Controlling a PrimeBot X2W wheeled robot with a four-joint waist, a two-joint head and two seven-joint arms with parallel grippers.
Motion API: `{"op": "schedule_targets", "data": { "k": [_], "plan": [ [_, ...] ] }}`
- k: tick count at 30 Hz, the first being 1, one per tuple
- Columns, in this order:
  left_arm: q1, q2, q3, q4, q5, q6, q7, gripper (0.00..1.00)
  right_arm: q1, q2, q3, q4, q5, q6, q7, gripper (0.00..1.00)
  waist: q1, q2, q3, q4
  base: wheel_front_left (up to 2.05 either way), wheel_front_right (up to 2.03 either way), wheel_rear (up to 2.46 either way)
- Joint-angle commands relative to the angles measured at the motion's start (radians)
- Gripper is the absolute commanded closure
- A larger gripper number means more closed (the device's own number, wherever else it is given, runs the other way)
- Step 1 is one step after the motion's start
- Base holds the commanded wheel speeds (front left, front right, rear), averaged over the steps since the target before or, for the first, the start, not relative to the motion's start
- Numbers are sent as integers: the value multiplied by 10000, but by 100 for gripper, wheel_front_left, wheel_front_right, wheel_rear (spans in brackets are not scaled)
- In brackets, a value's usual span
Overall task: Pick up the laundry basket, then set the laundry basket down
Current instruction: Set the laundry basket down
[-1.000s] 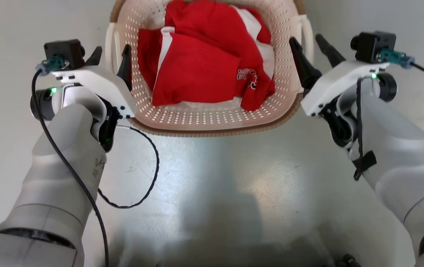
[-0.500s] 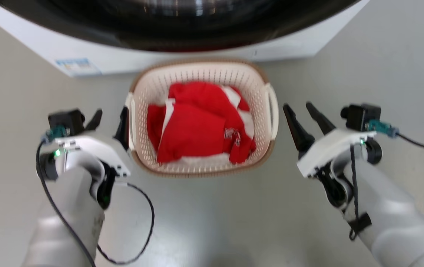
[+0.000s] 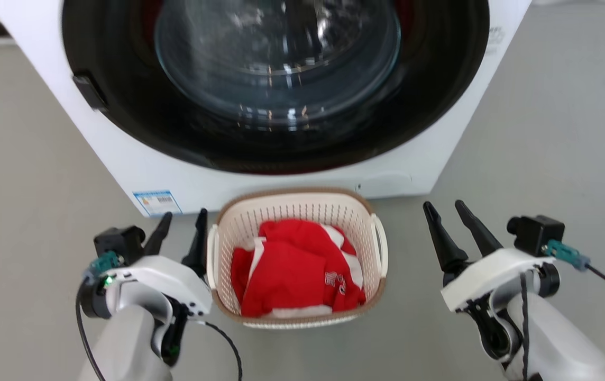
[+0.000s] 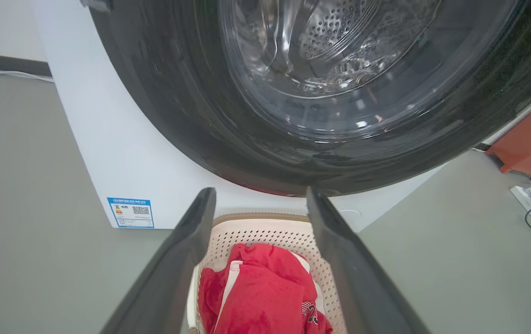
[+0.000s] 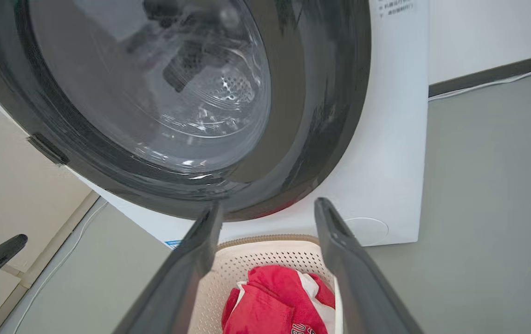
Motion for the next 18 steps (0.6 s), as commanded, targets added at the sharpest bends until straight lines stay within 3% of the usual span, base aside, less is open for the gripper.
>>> {"op": "schedule_targets", "data": {
  "k": [1,18],
  "plan": [
    [238,149,239,-497,113,-65,-61,0,384,-7,-162,-496,-303,71,-63,0,0,-1,-534,148,0,0,0],
    [2152,-58,608,-3265,-144,-68,-61,0,2370,566,-2587,-3132,-2461,71,-63,0,0,-1,-1884,462,0,0,0]
  ]
}}
